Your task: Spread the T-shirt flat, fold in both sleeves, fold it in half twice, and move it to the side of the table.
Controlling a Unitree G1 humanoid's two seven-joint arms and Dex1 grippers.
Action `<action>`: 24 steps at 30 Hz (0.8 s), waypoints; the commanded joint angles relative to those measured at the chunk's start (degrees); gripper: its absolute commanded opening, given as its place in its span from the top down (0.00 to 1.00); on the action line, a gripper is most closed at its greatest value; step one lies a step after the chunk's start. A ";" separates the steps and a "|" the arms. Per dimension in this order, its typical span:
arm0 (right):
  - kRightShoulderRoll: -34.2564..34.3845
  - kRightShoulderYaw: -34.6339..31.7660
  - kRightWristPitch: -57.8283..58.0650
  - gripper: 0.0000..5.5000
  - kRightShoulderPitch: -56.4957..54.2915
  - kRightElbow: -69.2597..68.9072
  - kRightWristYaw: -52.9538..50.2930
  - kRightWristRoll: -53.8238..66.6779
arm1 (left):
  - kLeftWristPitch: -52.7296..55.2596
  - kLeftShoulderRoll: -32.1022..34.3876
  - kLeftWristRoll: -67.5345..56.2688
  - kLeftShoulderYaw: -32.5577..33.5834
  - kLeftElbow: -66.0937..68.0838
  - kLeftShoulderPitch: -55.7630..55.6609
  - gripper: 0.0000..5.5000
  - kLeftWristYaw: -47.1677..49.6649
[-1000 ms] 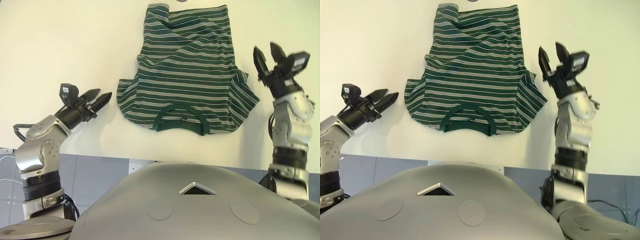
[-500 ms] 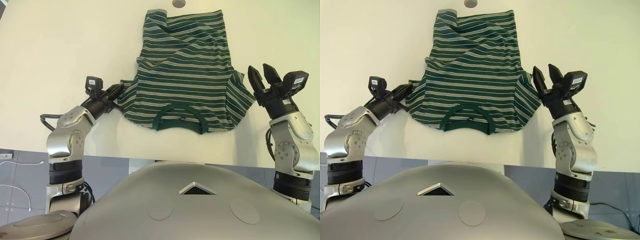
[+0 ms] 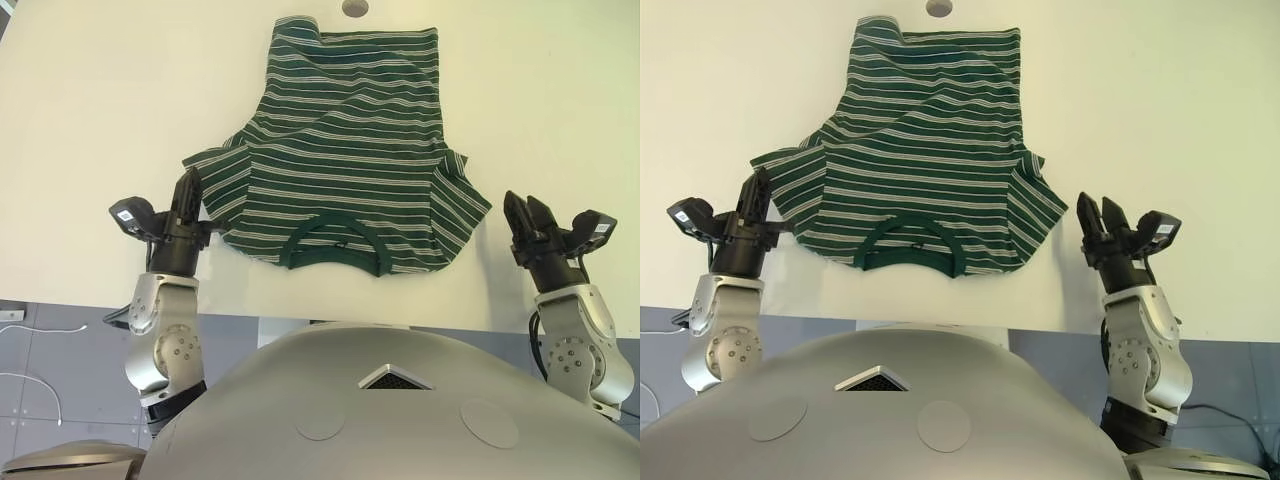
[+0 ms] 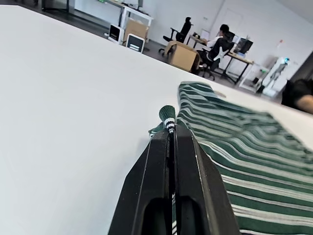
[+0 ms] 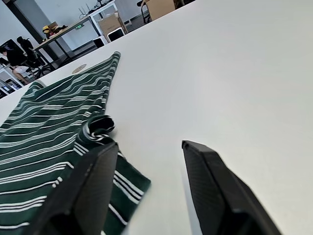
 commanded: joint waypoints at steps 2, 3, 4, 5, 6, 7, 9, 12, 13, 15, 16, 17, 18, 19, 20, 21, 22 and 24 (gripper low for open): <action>-3.28 1.96 4.30 0.55 1.39 -2.03 1.92 0.52 | -6.61 11.88 23.53 -8.68 0.53 -2.12 1.00 -0.48; -3.38 2.74 5.23 0.55 1.76 -1.90 1.63 0.09 | -7.28 14.21 28.66 -11.43 0.45 -3.47 1.00 -0.89; -3.27 3.39 5.75 0.55 2.09 -1.73 1.21 -0.47 | -7.93 16.18 33.01 -14.11 0.63 -4.68 1.00 -1.47; -2.83 3.83 6.02 0.55 2.36 -1.49 0.61 -1.02 | -8.51 17.82 37.06 -17.03 1.37 -5.68 1.00 -2.05; -2.39 4.18 5.80 0.55 2.48 -1.04 -0.07 -1.92 | -9.46 19.20 40.43 -19.63 2.62 -6.24 1.00 -2.31; -2.06 4.34 5.53 0.55 2.55 -0.78 -0.56 -2.40 | -10.30 20.04 42.63 -21.29 3.70 -6.35 1.00 -2.26; -1.45 4.68 5.02 0.55 2.78 -0.52 -1.16 -3.14 | -12.55 21.74 45.18 -23.20 5.56 -5.54 1.00 -2.10; -0.86 5.24 4.76 0.55 2.85 -0.41 -1.29 -3.64 | -14.99 24.14 44.71 -23.43 6.58 -4.62 1.00 -3.04; -0.72 5.40 4.88 0.55 2.80 -0.41 -1.33 -3.57 | -15.30 24.82 43.99 -23.13 6.51 -4.28 1.00 -3.52; -0.62 5.57 5.15 0.60 2.51 -0.32 -1.41 -3.37 | -14.83 25.23 42.05 -21.58 6.08 -4.10 0.97 -3.83; -0.58 5.65 5.31 0.64 2.32 -0.32 -1.49 -3.30 | -14.03 24.55 39.47 -20.28 5.27 -4.34 0.94 -3.97; -0.57 5.68 5.37 0.68 2.22 -0.25 -1.47 -3.27 | -13.36 23.52 35.71 -19.21 3.83 -4.48 0.90 -4.46; -0.57 5.75 5.38 0.70 1.93 -0.05 -1.50 -3.37 | -13.12 22.14 30.53 -17.82 1.94 -4.49 0.88 -4.87; -0.53 5.88 5.24 0.74 1.48 0.19 -1.63 -3.64 | -12.95 20.91 24.98 -15.99 0.62 -4.45 0.85 -5.28; -0.56 5.92 5.08 0.78 1.15 0.35 -1.63 -3.80 | -12.59 20.14 20.86 -14.37 -0.31 -4.43 0.82 -5.56; -0.59 6.01 4.99 0.81 0.86 0.31 -1.63 -3.86 | -11.81 19.54 16.29 -12.48 -1.23 -4.40 0.78 -5.96; -0.69 6.12 4.87 0.85 0.74 0.18 -1.51 -3.90 | -11.13 19.22 12.30 -10.58 -1.96 -4.35 0.75 -6.35; -0.90 6.34 4.53 0.92 0.58 -0.10 -1.16 -4.04 | -10.75 19.28 8.31 -7.09 -1.17 -4.41 0.71 -6.53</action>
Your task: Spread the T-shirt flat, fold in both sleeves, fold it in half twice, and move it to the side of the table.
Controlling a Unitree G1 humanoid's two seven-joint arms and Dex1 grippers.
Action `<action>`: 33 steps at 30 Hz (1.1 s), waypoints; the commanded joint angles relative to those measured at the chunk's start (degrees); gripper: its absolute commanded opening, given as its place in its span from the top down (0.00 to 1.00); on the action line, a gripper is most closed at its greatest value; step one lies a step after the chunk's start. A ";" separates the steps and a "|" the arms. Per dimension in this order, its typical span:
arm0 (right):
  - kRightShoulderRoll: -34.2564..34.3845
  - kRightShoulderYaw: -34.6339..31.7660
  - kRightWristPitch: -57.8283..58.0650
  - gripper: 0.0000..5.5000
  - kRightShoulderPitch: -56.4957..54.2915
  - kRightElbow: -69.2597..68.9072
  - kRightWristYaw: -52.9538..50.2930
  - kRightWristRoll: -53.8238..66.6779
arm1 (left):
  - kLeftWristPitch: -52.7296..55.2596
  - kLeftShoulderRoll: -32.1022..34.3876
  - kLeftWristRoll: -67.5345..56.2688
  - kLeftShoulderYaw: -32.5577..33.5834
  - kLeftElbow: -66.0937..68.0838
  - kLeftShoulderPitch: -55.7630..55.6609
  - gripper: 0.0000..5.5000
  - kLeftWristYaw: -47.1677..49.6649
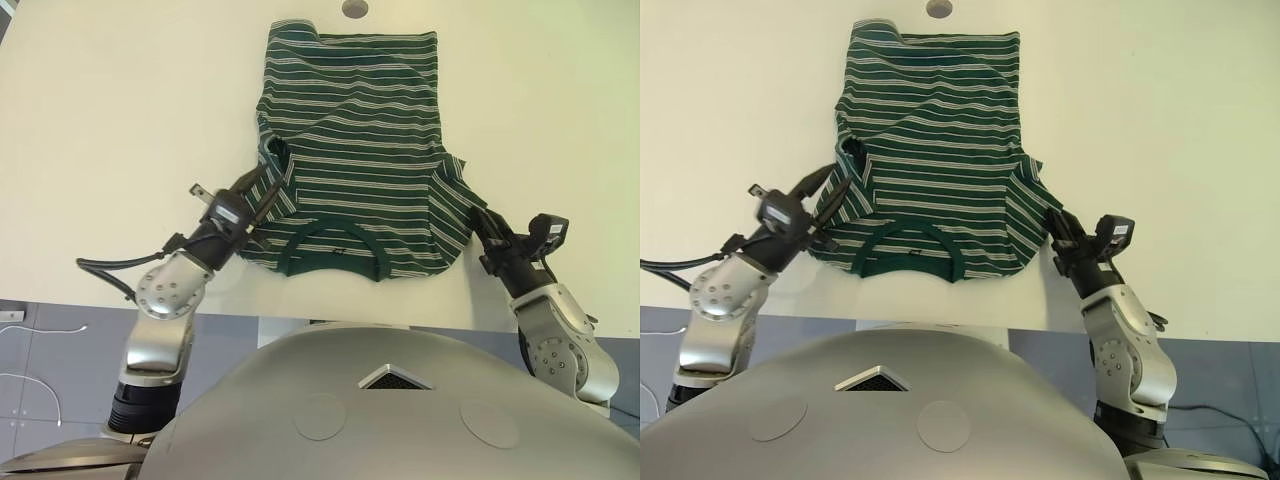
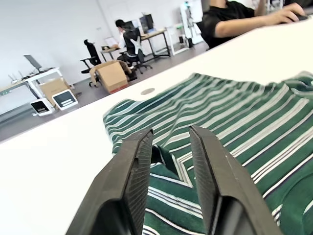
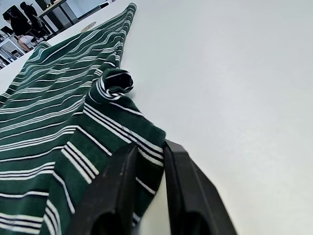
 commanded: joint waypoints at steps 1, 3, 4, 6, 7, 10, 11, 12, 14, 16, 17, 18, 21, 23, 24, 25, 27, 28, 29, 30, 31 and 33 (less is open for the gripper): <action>-0.47 0.46 0.17 0.96 -0.53 0.01 0.18 -0.89 | 1.68 -0.32 -7.10 6.84 1.16 -0.25 0.71 0.15; -0.88 -0.28 -0.61 1.00 -1.19 -1.55 1.01 -0.40 | 3.16 -0.95 -9.52 10.40 3.73 -0.95 0.71 1.68; -1.11 -0.84 -0.90 1.00 -1.55 -2.73 1.51 0.30 | 4.08 -1.29 -10.35 11.66 4.67 -1.27 0.71 2.36; -2.83 -0.13 -1.30 1.00 -1.76 -6.48 3.87 0.65 | 4.88 -1.00 -9.27 12.28 6.24 -1.56 0.71 2.80; -5.95 2.40 -0.88 1.00 -2.25 -8.45 5.84 -1.72 | 4.48 -0.32 -7.69 11.61 6.26 -0.98 0.71 2.23; -14.59 9.90 1.23 1.00 -5.43 -12.45 9.20 -9.19 | 1.17 3.98 -3.95 11.58 6.32 -0.23 0.71 -1.91; -16.11 11.55 2.79 1.00 -6.84 -13.22 9.53 -9.80 | 0.80 5.76 -3.88 12.32 6.31 -0.66 0.71 -3.62; -17.36 13.37 4.53 1.00 -8.63 -13.57 10.02 -10.26 | 0.63 8.21 -3.82 13.02 5.99 -1.07 0.71 -5.90; -18.97 16.22 7.88 1.00 -12.15 -12.64 10.23 -11.27 | -0.57 14.45 -2.51 13.49 5.56 -1.91 0.71 -11.86; -19.61 17.57 10.48 1.00 -14.77 -10.91 10.18 -11.63 | -2.03 20.68 -1.88 13.61 5.59 -2.77 0.71 -18.25; -20.08 18.20 11.12 1.00 -15.55 -10.09 10.52 -11.91 | -2.88 23.20 -1.49 13.48 5.70 -3.02 0.71 -21.01; -20.41 18.76 11.38 0.94 -16.03 -9.34 10.93 -12.13 | -4.65 26.08 -0.20 12.73 6.04 -3.09 0.71 -24.18; -21.04 17.97 12.00 0.83 -17.42 -9.08 12.90 -10.38 | -10.56 32.16 3.46 10.04 6.85 -0.90 0.71 -31.73; -24.35 16.10 10.89 0.76 -16.97 -11.46 17.65 -8.54 | -15.07 34.66 5.64 8.38 8.41 0.72 0.64 -35.06; -27.02 15.20 9.92 0.73 -16.00 -12.95 20.55 -8.23 | -17.02 35.15 6.59 7.80 9.47 0.75 0.62 -35.60; -29.93 13.61 9.11 0.70 -14.66 -14.35 23.93 -7.55 | -18.77 35.35 7.50 7.36 10.40 0.72 0.59 -35.80; -34.59 10.71 7.10 0.64 -11.89 -15.86 29.46 -7.03 | -21.98 35.16 9.37 6.70 12.05 0.38 0.54 -35.13; -36.12 9.49 5.91 0.62 -10.59 -16.14 31.58 -7.08 | -23.56 34.86 10.59 6.38 12.95 -0.22 0.52 -34.43; -37.44 8.82 4.17 0.59 -9.42 -15.98 33.36 -7.89 | -25.09 34.52 12.18 6.09 13.90 -0.85 0.51 -33.44; -38.35 8.64 2.19 0.56 -8.66 -15.42 34.56 -9.21 | -26.42 34.02 13.61 6.00 14.66 -1.27 0.51 -32.27; -38.80 8.66 0.37 0.51 -8.11 -14.72 35.23 -10.51 | -27.33 33.75 14.51 5.86 15.18 -1.57 0.51 -31.46; -38.80 9.12 -2.91 0.43 -7.26 -12.66 35.60 -12.90 | -30.72 33.89 15.35 6.38 16.80 -2.10 0.51 -29.89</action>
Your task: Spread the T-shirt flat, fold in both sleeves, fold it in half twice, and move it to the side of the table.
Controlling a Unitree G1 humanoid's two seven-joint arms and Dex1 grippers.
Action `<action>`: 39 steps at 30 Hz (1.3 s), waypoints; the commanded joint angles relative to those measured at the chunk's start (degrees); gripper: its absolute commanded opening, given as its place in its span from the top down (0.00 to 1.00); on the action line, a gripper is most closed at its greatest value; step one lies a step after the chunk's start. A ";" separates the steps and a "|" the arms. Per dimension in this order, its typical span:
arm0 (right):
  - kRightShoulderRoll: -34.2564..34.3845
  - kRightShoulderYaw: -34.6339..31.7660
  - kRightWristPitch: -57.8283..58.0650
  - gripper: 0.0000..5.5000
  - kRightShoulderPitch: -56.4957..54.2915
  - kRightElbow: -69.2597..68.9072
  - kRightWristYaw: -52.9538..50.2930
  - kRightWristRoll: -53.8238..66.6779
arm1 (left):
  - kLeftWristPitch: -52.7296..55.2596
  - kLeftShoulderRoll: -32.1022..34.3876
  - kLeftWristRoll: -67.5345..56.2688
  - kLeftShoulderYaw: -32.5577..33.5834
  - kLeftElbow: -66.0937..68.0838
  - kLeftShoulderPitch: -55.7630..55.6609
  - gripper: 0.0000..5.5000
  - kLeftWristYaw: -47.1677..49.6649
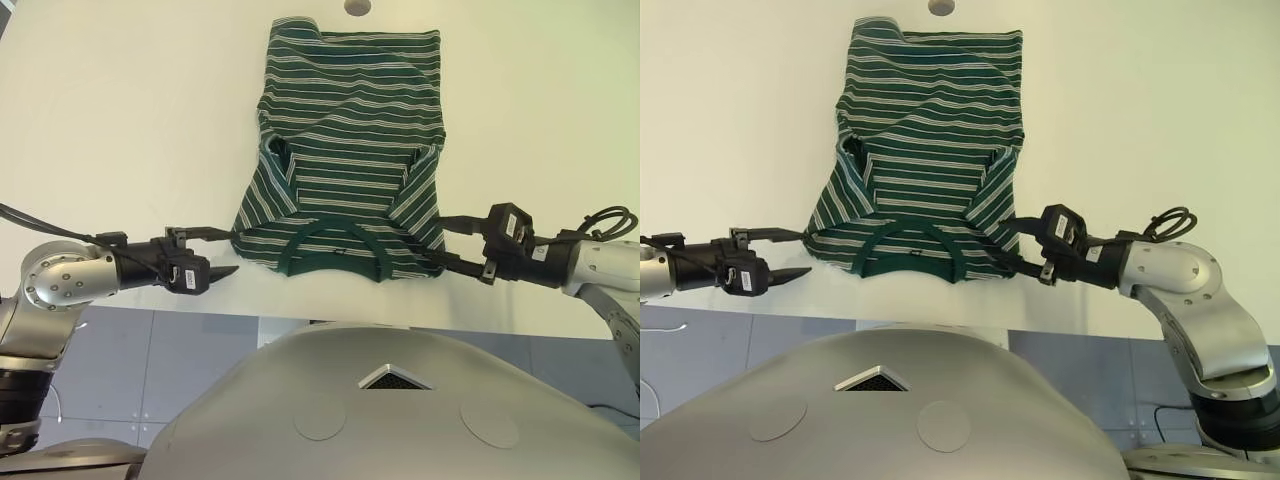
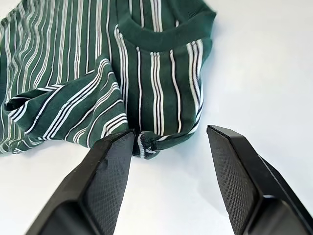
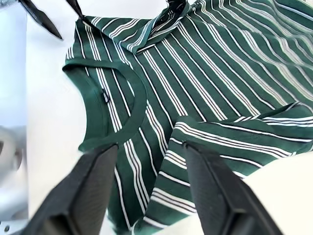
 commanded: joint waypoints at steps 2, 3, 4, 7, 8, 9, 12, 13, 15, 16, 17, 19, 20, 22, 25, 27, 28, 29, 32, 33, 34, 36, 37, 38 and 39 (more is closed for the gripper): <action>-0.68 0.32 -7.40 0.42 2.38 4.75 1.16 -5.56 | -6.20 0.55 -0.57 1.30 4.19 -1.40 0.48 2.50; -0.90 0.67 -9.53 0.42 3.04 5.95 1.50 -7.22 | -7.08 0.90 -1.10 1.54 5.31 -1.52 0.45 2.66; -1.50 1.19 -12.98 0.42 3.84 7.61 2.03 -9.78 | -7.90 0.99 -1.30 1.59 6.08 -1.70 0.42 2.93; -3.82 2.91 -26.34 0.42 5.55 12.57 5.59 -16.69 | -9.62 0.22 -0.34 0.18 7.59 -2.46 0.32 3.77; -4.55 3.52 -30.61 0.42 5.86 13.86 6.75 -18.44 | -10.30 -0.12 0.69 -0.82 8.37 -2.98 0.29 4.00; -5.14 4.34 -34.80 0.42 5.45 15.38 7.75 -20.12 | -10.82 -0.55 2.09 -2.05 9.17 -3.82 0.27 4.34; -5.47 6.97 -43.27 0.42 2.48 19.49 8.41 -24.39 | -11.14 -1.70 5.54 -5.74 11.93 -7.32 0.25 5.33; -5.42 7.49 -44.56 0.42 1.79 20.22 8.46 -24.99 | -11.19 -1.68 6.01 -6.55 12.64 -7.87 0.25 5.42; -5.02 8.11 -46.30 0.42 0.16 21.42 8.14 -25.87 | -10.64 -1.09 5.35 -7.68 13.56 -7.70 0.32 5.09; -4.85 8.44 -47.41 0.42 -0.68 22.21 7.77 -26.60 | -10.33 -0.70 4.90 -8.17 13.81 -7.38 0.36 4.95; -4.86 8.82 -48.91 0.42 -1.43 23.23 7.40 -27.83 | -9.76 -0.29 4.14 -8.70 13.83 -6.94 0.39 4.50; -5.14 9.54 -52.06 0.42 -2.45 25.23 6.70 -29.98 | -8.28 0.33 2.64 -9.63 13.48 -6.17 0.45 3.48; -5.25 9.91 -53.45 0.42 -2.98 26.04 6.35 -30.67 | -7.46 0.63 1.82 -9.99 13.33 -5.79 0.48 3.07; -5.27 10.64 -55.97 0.42 -4.42 27.63 5.82 -31.48 | -4.43 0.68 -0.92 -10.36 12.69 -4.86 0.54 2.36; -5.31 12.60 -58.99 0.42 -6.40 30.48 5.52 -33.66 | -1.76 0.47 -3.64 -10.84 12.79 -5.13 0.64 1.67; -5.19 13.65 -59.30 0.42 -6.96 31.71 5.07 -34.37 | -1.43 0.66 -3.60 -11.30 13.71 -6.05 0.71 1.14; -5.17 14.02 -58.66 0.42 -7.08 32.09 4.86 -34.47 | -1.27 0.75 -3.67 -11.53 14.19 -6.60 0.76 0.72; -5.26 14.39 -57.67 0.46 -7.13 32.39 4.95 -34.11 | -1.13 0.83 -3.82 -11.71 14.47 -6.95 0.79 0.39; -5.83 15.28 -54.24 0.55 -6.44 31.83 5.94 -31.65 | -1.26 1.12 -4.12 -12.36 15.10 -7.89 0.87 -0.59; -5.92 15.53 -53.20 0.59 -6.23 31.42 6.24 -30.81 | -1.31 1.20 -4.23 -12.55 15.20 -8.16 0.91 -0.93; -6.24 15.89 -51.45 0.63 -6.05 30.83 7.04 -29.70 | -1.22 1.29 -4.41 -12.73 15.12 -8.35 0.95 -1.29; -7.01 16.61 -47.43 0.70 -5.57 29.57 9.17 -26.97 | -0.41 1.56 -5.39 -13.23 14.59 -8.76 0.99 -2.47; -7.15 16.82 -45.85 0.73 -5.49 29.04 9.80 -25.95 | 0.11 1.67 -5.99 -13.42 14.29 -9.03 0.99 -3.11; -6.98 16.86 -44.23 0.77 -5.86 28.74 10.16 -24.69 | 1.24 1.75 -7.15 -13.58 13.57 -9.30 1.00 -3.92; -6.74 16.60 -42.36 0.81 -6.83 28.69 10.45 -23.17 | 2.75 1.99 -8.61 -13.69 12.68 -9.52 1.00 -4.98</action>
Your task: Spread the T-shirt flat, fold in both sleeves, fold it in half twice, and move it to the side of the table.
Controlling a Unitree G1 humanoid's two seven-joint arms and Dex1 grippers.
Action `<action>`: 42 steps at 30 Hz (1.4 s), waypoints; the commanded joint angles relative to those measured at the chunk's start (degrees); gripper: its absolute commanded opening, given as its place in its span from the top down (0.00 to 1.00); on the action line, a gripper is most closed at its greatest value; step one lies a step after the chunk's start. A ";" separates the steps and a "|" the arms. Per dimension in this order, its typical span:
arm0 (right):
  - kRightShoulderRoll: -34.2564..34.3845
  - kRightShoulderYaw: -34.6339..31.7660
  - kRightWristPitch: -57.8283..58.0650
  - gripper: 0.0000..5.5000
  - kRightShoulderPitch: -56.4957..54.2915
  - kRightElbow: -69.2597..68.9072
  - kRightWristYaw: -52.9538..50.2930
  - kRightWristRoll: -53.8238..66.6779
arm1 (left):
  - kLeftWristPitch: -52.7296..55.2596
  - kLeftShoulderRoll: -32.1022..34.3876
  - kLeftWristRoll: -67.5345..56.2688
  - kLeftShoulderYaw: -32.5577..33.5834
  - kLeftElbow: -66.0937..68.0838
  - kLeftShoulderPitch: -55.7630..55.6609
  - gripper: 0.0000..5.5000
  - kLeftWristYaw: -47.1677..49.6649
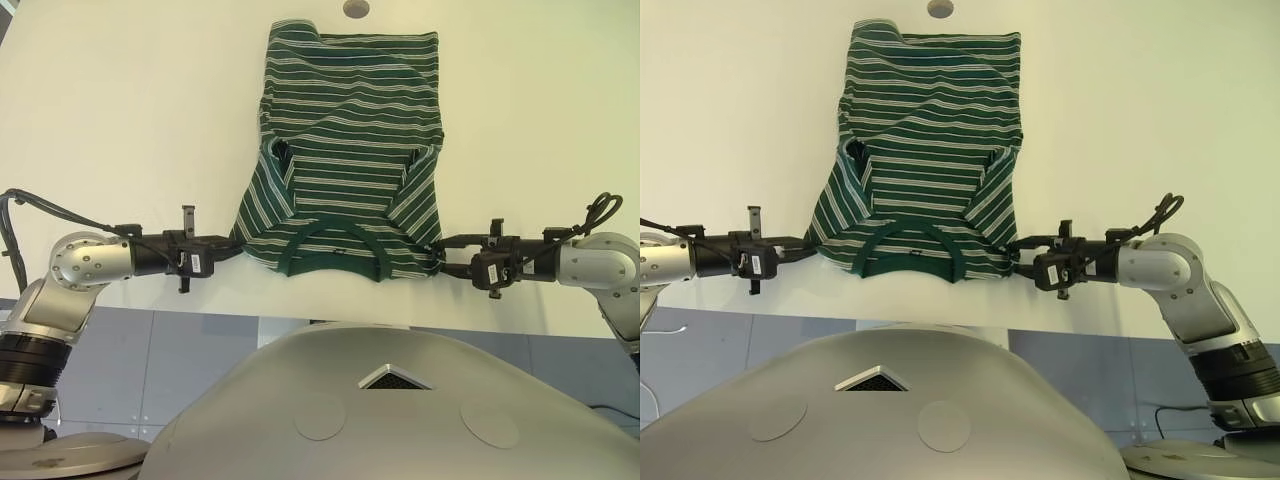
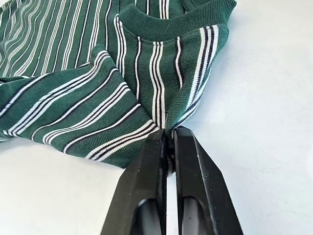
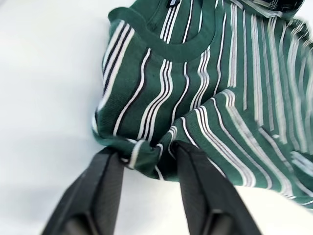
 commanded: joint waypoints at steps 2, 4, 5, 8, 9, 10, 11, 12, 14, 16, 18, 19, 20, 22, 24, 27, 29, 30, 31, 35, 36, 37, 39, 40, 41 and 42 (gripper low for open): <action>-2.17 -0.32 13.92 0.88 -1.60 -2.61 5.21 8.46 | 12.32 3.76 -8.87 -1.11 -5.46 0.96 1.00 -7.68; -6.23 -3.36 23.68 0.96 -1.17 -9.92 9.34 19.52 | 26.20 8.84 -22.78 1.18 -14.86 2.03 1.00 -12.87; -9.34 -5.84 28.35 1.00 -0.03 -13.60 12.09 25.07 | 34.60 11.69 -32.89 3.41 -20.10 0.96 1.00 -14.41; -18.04 -14.55 37.78 1.00 0.56 -16.41 22.44 36.57 | 51.93 18.23 -55.35 8.85 -27.29 -6.53 1.00 -19.83; -18.22 -14.48 39.73 1.00 -4.80 -13.61 24.12 38.17 | 55.45 17.50 -55.63 7.18 -25.00 -11.87 1.00 -21.78; -17.08 -13.15 41.76 1.00 -11.38 -10.49 24.91 39.03 | 58.25 15.87 -54.25 4.92 -21.54 -17.29 1.00 -23.06; -13.92 -10.28 44.41 1.00 -20.87 -5.40 25.45 38.66 | 60.73 13.57 -51.78 2.23 -16.32 -23.63 1.00 -24.47; -9.45 -6.81 46.74 1.00 -31.44 2.03 26.11 36.72 | 63.15 9.54 -48.95 -0.64 -8.34 -31.75 1.00 -25.62; -0.93 -0.12 47.76 1.00 -49.03 20.07 28.33 29.91 | 64.38 -0.03 -41.67 -6.15 10.76 -47.06 1.00 -27.59; 6.89 4.05 44.06 1.00 -61.14 38.61 26.45 22.35 | 59.36 -9.20 -32.78 -9.89 29.98 -57.47 1.00 -26.23; 14.15 4.89 38.80 1.00 -69.93 56.23 19.98 16.59 | 53.74 -16.30 -27.45 -9.79 46.78 -64.07 1.00 -21.28; 16.65 4.86 36.15 1.00 -72.46 62.79 16.79 14.51 | 51.00 -18.57 -25.48 -9.61 52.19 -65.50 1.00 -19.22; 18.30 4.80 33.90 1.00 -73.96 67.39 14.51 12.99 | 48.87 -19.99 -23.96 -9.54 55.69 -66.18 1.00 -18.39; 21.41 3.50 31.50 1.00 -75.23 73.93 10.66 12.03 | 44.91 -22.54 -21.59 -8.79 61.48 -67.00 1.00 -15.74; 23.22 3.23 29.17 1.00 -75.00 78.50 8.46 10.05 | 41.05 -24.38 -19.50 -7.24 66.72 -67.89 1.00 -11.30; 25.02 1.29 26.30 1.00 -75.52 84.86 4.29 7.27 | 36.46 -25.72 -16.13 -4.16 73.06 -68.28 1.00 -5.55; 26.34 -1.19 26.65 1.00 -76.32 87.33 1.96 6.79 | 34.07 -26.84 -13.90 -2.18 75.39 -67.96 1.00 -2.34; 27.23 -2.66 26.91 0.94 -76.62 87.81 1.58 7.04 | 33.73 -27.68 -13.64 -0.97 75.83 -67.88 1.00 -2.52; 28.16 -4.01 26.50 0.92 -76.86 88.01 0.53 7.31 | 34.10 -28.39 -13.76 0.40 76.03 -67.96 1.00 -3.03; 31.67 -7.71 20.80 0.77 -76.53 88.24 -17.27 4.86 | 38.75 -29.69 -15.61 8.24 77.93 -70.14 0.86 7.71; 31.96 -8.15 20.26 0.74 -76.07 88.49 -23.92 3.73 | 41.07 -29.78 -17.27 11.67 78.50 -70.98 0.83 12.52; 32.21 -8.67 19.91 0.69 -75.47 88.50 -28.00 3.20 | 42.75 -29.86 -18.85 14.77 78.84 -71.55 0.79 16.64; 32.79 -8.30 16.51 0.64 -73.16 86.77 -30.60 1.35 | 44.29 -29.97 -20.91 19.92 78.69 -71.41 0.73 21.75; 33.50 -8.72 14.94 0.64 -71.84 85.02 -29.04 1.70 | 44.04 -29.94 -20.86 20.99 78.30 -70.70 0.68 22.65; 34.29 -8.91 13.55 0.64 -68.98 79.86 -25.04 3.14 | 43.68 -29.90 -20.60 21.62 77.55 -69.54 0.67 22.63; 34.74 -8.92 12.79 0.64 -66.38 75.02 -21.66 4.44 | 43.40 -29.91 -20.14 22.00 76.85 -68.66 0.63 22.25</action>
